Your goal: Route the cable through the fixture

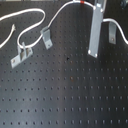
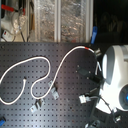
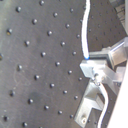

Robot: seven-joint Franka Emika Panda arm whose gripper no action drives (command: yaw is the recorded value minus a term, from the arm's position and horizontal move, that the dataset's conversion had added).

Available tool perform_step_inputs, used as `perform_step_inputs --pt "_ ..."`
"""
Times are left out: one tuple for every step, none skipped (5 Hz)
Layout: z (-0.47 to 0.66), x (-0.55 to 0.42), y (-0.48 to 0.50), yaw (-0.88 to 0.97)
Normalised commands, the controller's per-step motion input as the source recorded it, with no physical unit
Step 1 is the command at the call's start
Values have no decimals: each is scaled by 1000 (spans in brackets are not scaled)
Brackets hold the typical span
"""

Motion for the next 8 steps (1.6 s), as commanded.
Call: perform_step_inputs --pt "65 -111 46 -51" --pt "80 -169 -257 -151" --pt "11 -292 -332 43" --pt "0 -24 9 0" --pt "-5 -268 -236 0" --pt "1 -60 16 0" --pt "134 -55 313 -148" --pt "214 124 360 17"
